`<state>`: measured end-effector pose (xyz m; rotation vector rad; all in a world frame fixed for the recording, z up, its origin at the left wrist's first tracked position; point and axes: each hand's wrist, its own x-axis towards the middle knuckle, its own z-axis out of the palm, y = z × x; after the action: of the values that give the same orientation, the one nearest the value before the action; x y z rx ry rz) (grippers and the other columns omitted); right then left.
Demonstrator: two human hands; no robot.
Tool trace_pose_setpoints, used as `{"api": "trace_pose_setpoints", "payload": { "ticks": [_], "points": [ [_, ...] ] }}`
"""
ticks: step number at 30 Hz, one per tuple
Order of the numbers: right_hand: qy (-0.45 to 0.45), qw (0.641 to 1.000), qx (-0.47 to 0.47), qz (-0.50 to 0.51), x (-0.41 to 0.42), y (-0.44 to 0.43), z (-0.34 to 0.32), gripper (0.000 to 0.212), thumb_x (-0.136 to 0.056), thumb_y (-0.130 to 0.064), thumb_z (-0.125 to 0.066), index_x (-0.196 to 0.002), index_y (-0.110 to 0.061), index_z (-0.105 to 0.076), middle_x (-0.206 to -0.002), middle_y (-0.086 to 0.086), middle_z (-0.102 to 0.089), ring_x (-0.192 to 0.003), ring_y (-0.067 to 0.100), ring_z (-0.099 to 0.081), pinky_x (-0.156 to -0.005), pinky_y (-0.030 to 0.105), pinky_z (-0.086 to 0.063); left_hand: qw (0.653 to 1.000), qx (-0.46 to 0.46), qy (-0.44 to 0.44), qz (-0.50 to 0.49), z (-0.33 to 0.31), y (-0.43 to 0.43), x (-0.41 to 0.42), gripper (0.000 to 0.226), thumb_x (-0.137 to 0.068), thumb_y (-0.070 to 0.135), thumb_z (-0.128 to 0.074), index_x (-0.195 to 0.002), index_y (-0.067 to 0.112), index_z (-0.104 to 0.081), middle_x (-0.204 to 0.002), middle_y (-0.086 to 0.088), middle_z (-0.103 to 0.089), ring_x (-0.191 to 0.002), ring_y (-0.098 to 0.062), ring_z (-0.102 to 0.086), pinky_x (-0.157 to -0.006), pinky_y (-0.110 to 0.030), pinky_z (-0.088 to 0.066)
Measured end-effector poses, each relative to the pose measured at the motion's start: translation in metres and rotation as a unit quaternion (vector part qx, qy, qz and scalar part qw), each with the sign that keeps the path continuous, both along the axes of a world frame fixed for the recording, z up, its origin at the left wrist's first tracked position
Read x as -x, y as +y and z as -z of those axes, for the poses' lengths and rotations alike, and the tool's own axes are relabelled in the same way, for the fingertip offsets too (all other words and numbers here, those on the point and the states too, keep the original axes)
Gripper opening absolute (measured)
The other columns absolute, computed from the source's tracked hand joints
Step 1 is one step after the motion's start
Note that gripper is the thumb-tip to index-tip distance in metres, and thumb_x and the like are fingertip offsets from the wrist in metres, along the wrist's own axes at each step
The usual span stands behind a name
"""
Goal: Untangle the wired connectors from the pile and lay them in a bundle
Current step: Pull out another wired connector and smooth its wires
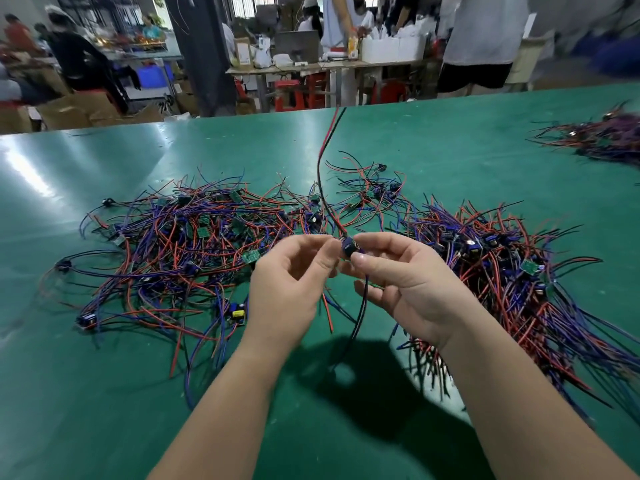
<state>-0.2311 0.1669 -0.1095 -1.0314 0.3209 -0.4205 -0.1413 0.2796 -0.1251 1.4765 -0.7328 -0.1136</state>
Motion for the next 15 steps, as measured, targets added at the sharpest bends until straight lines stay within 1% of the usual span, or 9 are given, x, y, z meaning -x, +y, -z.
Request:
{"api": "trace_pose_setpoints", "payload": {
  "ticks": [3,5,6,7,10,11,12,13,15],
  "points": [
    [0.014,0.999,0.029,0.019,0.000,0.004,0.001,0.028,-0.057,-0.004,-0.074,-0.083,-0.008,-0.065,-0.071,0.004,-0.068,-0.063,0.013,-0.067,-0.056,0.023,-0.055,1.000,-0.016,0.020,0.012,0.002,-0.002,0.003,0.022,-0.077,0.036,-0.070,-0.086,0.017,-0.073,-0.073,0.004,-0.073,-0.066,-0.011,-0.067,-0.069,-0.032,-0.058],
    [0.036,0.996,0.080,0.027,-0.001,0.005,0.004,0.018,-0.070,0.001,-0.072,-0.086,-0.008,-0.067,-0.073,0.003,-0.069,-0.067,0.012,-0.065,-0.057,0.022,-0.054,0.999,-0.025,0.041,0.010,0.005,-0.002,0.001,0.007,-0.081,0.027,-0.072,-0.082,0.021,-0.075,-0.072,0.002,-0.073,-0.065,-0.014,-0.068,-0.068,-0.033,-0.059],
    [0.051,0.992,0.113,0.030,-0.001,0.005,0.005,0.013,-0.077,0.000,-0.069,-0.086,-0.009,-0.069,-0.073,0.002,-0.069,-0.070,0.010,-0.064,-0.058,0.021,-0.052,0.998,-0.029,0.054,0.010,0.005,-0.003,0.000,0.006,-0.084,0.022,-0.071,-0.080,0.024,-0.074,-0.072,0.002,-0.074,-0.064,-0.015,-0.069,-0.066,-0.031,-0.058],
    [0.064,0.987,0.140,0.035,-0.001,0.006,0.006,0.011,-0.082,-0.002,-0.067,-0.085,-0.011,-0.071,-0.074,0.002,-0.069,-0.071,0.009,-0.063,-0.058,0.021,-0.051,0.997,-0.036,0.062,0.008,0.006,-0.003,-0.001,0.013,-0.087,0.018,-0.068,-0.080,0.027,-0.074,-0.071,0.004,-0.073,-0.064,-0.013,-0.068,-0.064,-0.027,-0.058],
    [0.086,0.978,0.179,0.061,-0.004,0.007,0.011,0.013,-0.086,-0.012,-0.065,-0.075,-0.014,-0.071,-0.075,0.003,-0.069,-0.068,0.009,-0.061,-0.055,0.018,-0.049,0.997,-0.057,0.057,0.004,0.006,-0.004,-0.002,0.015,-0.090,0.009,-0.064,-0.093,0.021,-0.073,-0.071,0.008,-0.072,-0.062,-0.005,-0.064,-0.064,-0.021,-0.056],
    [0.087,0.976,0.186,0.073,-0.005,0.007,0.012,0.013,-0.086,-0.015,-0.066,-0.074,-0.016,-0.071,-0.072,0.000,-0.069,-0.065,0.007,-0.061,-0.054,0.017,-0.048,0.997,-0.070,0.031,-0.002,0.006,-0.003,0.000,0.016,-0.090,0.010,-0.064,-0.102,0.015,-0.072,-0.076,0.006,-0.073,-0.065,-0.007,-0.066,-0.068,-0.024,-0.057],
    [0.084,0.974,0.193,0.082,-0.006,0.006,0.012,0.011,-0.085,-0.016,-0.068,-0.075,-0.017,-0.070,-0.069,-0.004,-0.069,-0.062,0.005,-0.060,-0.054,0.016,-0.047,0.995,-0.093,-0.025,-0.011,0.006,-0.003,0.000,0.021,-0.090,0.013,-0.064,-0.109,0.011,-0.071,-0.082,0.002,-0.073,-0.072,-0.011,-0.068,-0.075,-0.028,-0.056],
    [0.079,0.973,0.199,0.086,-0.006,0.005,0.013,0.008,-0.084,-0.015,-0.069,-0.076,-0.017,-0.070,-0.066,-0.006,-0.068,-0.059,0.003,-0.059,-0.053,0.015,-0.046,0.987,-0.123,-0.105,-0.023,0.007,-0.002,0.000,0.026,-0.090,0.018,-0.063,-0.114,0.010,-0.069,-0.088,-0.001,-0.072,-0.078,-0.013,-0.067,-0.080,-0.026,-0.052],
    [0.064,0.973,0.206,0.088,-0.007,0.003,0.014,0.008,-0.083,-0.009,-0.069,-0.078,-0.015,-0.071,-0.062,-0.005,-0.067,-0.054,0.002,-0.056,-0.051,0.014,-0.044,0.959,-0.157,-0.234,-0.031,0.007,-0.001,0.003,0.037,-0.085,0.023,-0.059,-0.119,0.009,-0.067,-0.091,-0.004,-0.067,-0.085,-0.014,-0.060,-0.081,-0.018,-0.044]
  ]
}}
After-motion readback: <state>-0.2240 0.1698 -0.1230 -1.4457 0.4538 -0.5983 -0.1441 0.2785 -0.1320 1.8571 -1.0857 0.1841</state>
